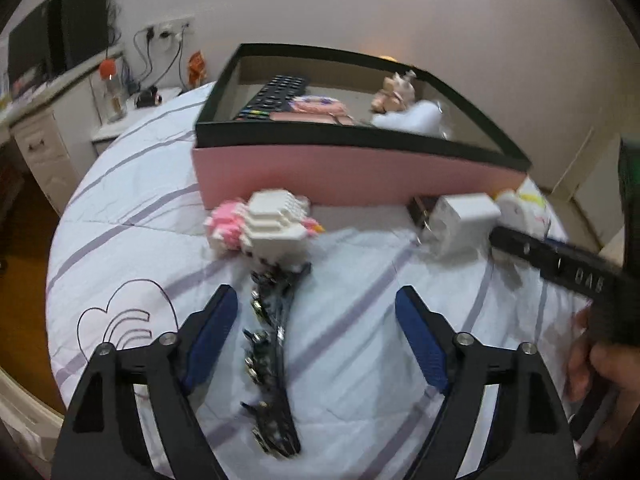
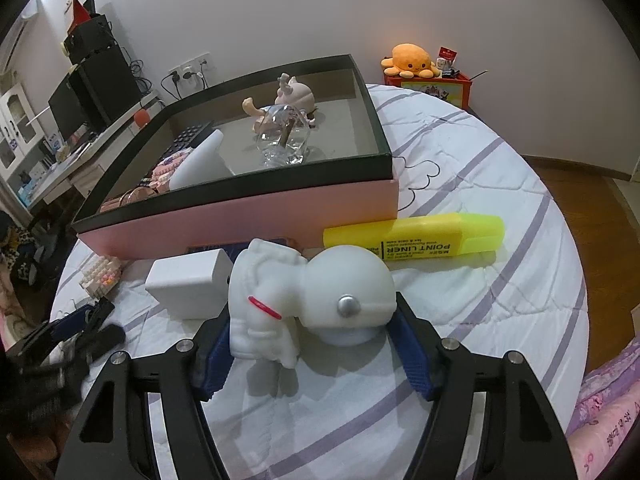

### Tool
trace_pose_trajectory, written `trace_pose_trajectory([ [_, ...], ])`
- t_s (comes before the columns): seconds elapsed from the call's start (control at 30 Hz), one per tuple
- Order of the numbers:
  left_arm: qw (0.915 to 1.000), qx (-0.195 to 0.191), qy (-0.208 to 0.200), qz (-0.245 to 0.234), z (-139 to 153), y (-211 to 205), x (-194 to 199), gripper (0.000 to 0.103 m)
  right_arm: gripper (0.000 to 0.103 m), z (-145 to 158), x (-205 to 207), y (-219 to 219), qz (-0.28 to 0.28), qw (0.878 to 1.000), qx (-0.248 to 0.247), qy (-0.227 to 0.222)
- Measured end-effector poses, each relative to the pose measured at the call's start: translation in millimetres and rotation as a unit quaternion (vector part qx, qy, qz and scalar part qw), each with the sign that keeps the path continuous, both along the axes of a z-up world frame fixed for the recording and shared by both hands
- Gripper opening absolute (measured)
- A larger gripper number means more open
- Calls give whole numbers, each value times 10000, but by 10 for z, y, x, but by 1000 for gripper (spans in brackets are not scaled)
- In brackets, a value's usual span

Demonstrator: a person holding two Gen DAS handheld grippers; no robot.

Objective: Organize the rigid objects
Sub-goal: 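Grasp the black hair clip with the left gripper while the right gripper grasps the white astronaut figure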

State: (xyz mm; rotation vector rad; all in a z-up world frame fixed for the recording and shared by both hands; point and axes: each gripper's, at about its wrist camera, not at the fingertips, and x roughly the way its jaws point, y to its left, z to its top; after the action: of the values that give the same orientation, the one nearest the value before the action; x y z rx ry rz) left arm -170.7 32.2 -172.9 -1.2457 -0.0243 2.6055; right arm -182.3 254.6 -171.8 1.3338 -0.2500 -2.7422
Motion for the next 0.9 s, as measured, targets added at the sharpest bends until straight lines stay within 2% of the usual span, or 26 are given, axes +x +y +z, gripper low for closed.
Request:
trace_pose_trajectory([
  [0.03,9999,-116,43,-23,-13,25,27,79,70,-3,-4,-3,-11,10000,13,-3],
  [0.07,9998,-181,85,13,-13,20,44,68,70,-5,-8,-3,-21,10000,18,0],
  [0.1,9997,-200,110,63,-9,-2,43,61,70,-5,-13,-4,-23,10000,22,0],
  [0.17,9997,-155,128,134,1,-94,27,31,70,-2,-26,-8,-15,10000,25,7],
  [0.23,9999,-41,82,146,9,-205,2,20,70,3,-26,-9,-5,10000,-4,20],
  [0.3,9998,184,3,62,14,-308,-4,20,70,4,-16,-12,9,10000,-58,33],
  [0.4,9999,105,42,13,25,-298,53,20,70,15,12,-19,5,9999,-96,44],
  [0.6,9997,251,28,9,64,-302,139,20,70,81,93,8,3,9999,-147,78],
  [0.8,9995,290,155,-14,230,-319,222,20,70,198,189,46,31,9996,-226,161],
  [0.9,9990,307,333,-62,402,-303,240,20,70,286,223,52,37,9994,-250,244],
])
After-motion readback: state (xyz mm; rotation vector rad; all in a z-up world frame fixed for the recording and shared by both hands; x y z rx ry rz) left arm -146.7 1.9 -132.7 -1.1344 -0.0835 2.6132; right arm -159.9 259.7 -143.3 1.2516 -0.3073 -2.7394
